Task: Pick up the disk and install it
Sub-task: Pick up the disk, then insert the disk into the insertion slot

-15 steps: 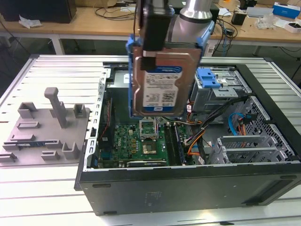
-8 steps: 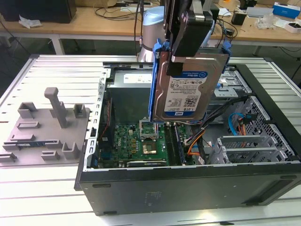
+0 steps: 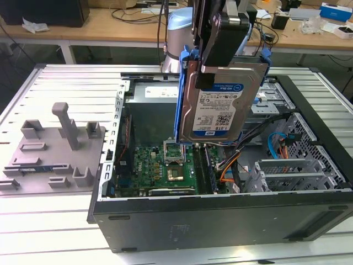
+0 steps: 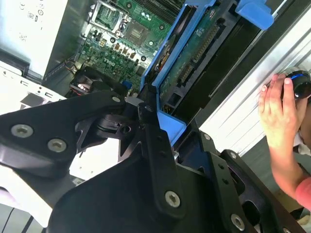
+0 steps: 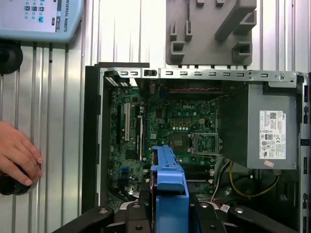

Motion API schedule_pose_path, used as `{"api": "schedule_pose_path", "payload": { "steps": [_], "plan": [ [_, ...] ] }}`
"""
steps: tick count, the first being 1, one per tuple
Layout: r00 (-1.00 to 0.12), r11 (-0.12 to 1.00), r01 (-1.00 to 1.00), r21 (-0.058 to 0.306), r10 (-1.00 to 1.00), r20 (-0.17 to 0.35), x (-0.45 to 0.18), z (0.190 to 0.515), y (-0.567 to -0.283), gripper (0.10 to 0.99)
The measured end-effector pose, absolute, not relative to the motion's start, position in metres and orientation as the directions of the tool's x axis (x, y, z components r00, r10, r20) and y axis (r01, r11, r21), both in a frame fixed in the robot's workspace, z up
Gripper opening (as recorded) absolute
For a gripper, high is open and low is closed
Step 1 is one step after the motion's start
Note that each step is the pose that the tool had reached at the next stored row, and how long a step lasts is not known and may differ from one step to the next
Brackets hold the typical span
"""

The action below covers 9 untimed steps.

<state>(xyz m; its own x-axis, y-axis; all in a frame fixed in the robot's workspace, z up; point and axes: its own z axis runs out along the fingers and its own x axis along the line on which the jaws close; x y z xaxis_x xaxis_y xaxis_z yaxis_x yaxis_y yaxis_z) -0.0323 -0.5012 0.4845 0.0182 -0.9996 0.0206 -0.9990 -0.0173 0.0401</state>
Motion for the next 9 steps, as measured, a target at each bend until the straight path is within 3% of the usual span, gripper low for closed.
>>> {"api": "schedule_pose_path", "payload": {
  "steps": [9],
  "plan": [
    [0.018, -0.017, -0.999, 0.04, -1.0, 0.021, -0.0321, 0.4845, -0.5013, 0.365]
  ]
}}
